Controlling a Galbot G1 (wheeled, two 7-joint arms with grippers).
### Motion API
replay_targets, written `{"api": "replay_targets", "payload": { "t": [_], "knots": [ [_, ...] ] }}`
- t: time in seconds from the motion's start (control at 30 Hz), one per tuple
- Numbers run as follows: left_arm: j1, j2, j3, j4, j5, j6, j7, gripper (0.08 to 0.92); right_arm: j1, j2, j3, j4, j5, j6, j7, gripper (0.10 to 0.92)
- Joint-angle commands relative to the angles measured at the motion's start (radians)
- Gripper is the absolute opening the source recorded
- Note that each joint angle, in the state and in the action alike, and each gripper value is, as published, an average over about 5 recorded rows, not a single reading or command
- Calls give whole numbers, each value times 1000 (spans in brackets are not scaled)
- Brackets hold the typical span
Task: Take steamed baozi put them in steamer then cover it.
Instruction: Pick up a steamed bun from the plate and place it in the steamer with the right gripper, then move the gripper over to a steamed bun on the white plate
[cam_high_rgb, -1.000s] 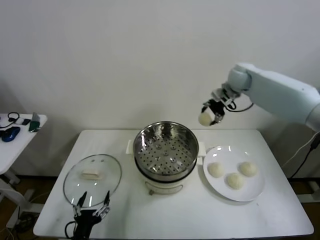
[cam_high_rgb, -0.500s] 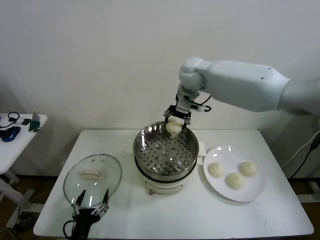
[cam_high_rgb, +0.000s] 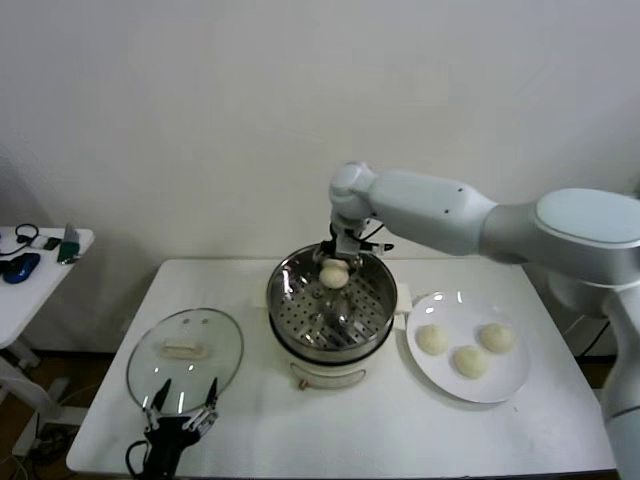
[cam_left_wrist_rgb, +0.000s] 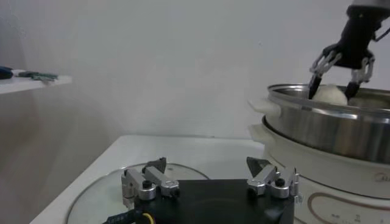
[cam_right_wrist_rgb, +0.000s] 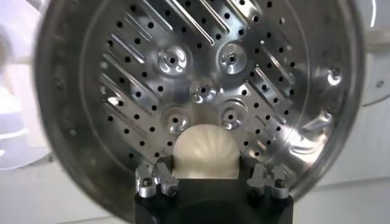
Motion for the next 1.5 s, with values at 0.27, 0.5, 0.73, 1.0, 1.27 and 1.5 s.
{"api": "replay_targets", "payload": {
  "t": [0.27, 0.5, 0.73, 1.0, 1.27, 1.5],
  "knots": [
    [-14, -5, 2, 0, -1, 10, 1, 823, -24, 32, 16, -93, 30, 55, 10, 816],
    [-18, -5, 4, -5, 7, 17, 4, 823, 300, -76, -224, 15, 669, -42, -165, 823],
    [-31, 1, 3, 7, 3, 18, 9, 823, 551, -363, -487, 196, 1154, -467, -245, 822],
    [-57, 7, -2, 25, 2, 12, 9, 823, 557, -682, -636, 524, 1085, -875, -12, 823],
    [-73, 8, -6, 32, 1, 13, 11, 823, 309, -730, -506, 644, 1010, -1035, 118, 823],
    [-68, 6, -5, 35, 4, 8, 12, 823, 71, -635, -351, 485, 861, -1043, 114, 823]
  ]
}}
